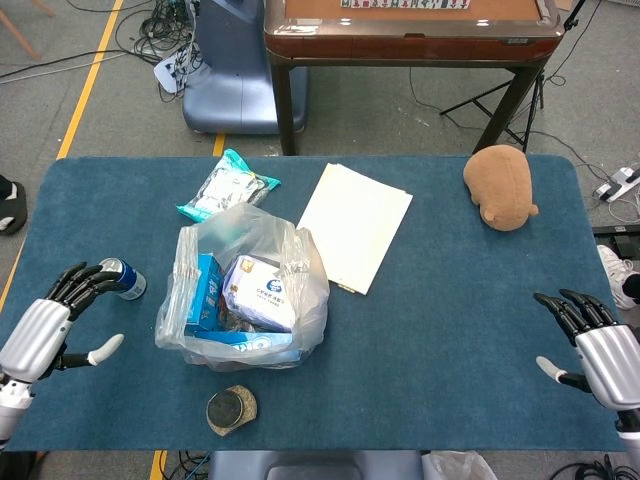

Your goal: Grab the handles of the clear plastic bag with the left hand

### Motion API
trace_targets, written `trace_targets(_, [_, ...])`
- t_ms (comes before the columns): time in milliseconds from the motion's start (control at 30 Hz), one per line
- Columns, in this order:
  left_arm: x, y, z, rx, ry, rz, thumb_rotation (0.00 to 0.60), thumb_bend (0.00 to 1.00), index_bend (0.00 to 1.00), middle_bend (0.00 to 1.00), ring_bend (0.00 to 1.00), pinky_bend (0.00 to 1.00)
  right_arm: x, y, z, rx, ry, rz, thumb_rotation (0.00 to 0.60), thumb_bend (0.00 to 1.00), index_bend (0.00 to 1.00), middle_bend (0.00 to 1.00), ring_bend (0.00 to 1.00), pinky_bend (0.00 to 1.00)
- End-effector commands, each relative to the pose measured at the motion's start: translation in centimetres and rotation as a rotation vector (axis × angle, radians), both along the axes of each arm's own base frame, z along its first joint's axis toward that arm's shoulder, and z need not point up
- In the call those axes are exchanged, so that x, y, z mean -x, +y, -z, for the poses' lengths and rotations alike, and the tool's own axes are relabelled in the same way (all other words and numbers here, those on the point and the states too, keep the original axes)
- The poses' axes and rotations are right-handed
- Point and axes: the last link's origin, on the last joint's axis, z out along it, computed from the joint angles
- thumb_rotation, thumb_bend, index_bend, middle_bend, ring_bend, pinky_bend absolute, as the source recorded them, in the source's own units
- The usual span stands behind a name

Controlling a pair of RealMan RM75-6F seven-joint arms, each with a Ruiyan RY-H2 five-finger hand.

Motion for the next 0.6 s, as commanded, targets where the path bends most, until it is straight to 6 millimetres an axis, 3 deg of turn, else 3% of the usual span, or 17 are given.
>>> trace_targets(33, [-0.8, 0.3, 0.3, 0.026, -0.004, 0.033, 0.095, 0.19, 0.22, 0.12, 0.04, 0.0, 0.0, 0.0, 0.1, -0.001, -0.001, 0.003, 0.6, 0.14, 0.15, 0.25, 0.13, 0.2])
trace_targets(300, [-2.7, 1.0, 1.2, 0.072, -0.006, 0.103, 0.005, 0.17, 0.22, 0.1, 0.0, 0.0, 0.3, -0.2, 0.4, -0.011, -0.002, 0.009, 0.6, 0.14, 0.15, 0.25, 0.13, 0.2])
trace_targets(600, [-4.4, 1.5, 1.7, 0.074, -0.027, 0.172, 0.0, 0.15, 0.22, 0.07, 0.0, 0.0, 0.4, -0.3, 0.6, -0.018, -0.003, 0.012, 0.6, 0.14, 0.15, 0.25, 0.13, 0.2])
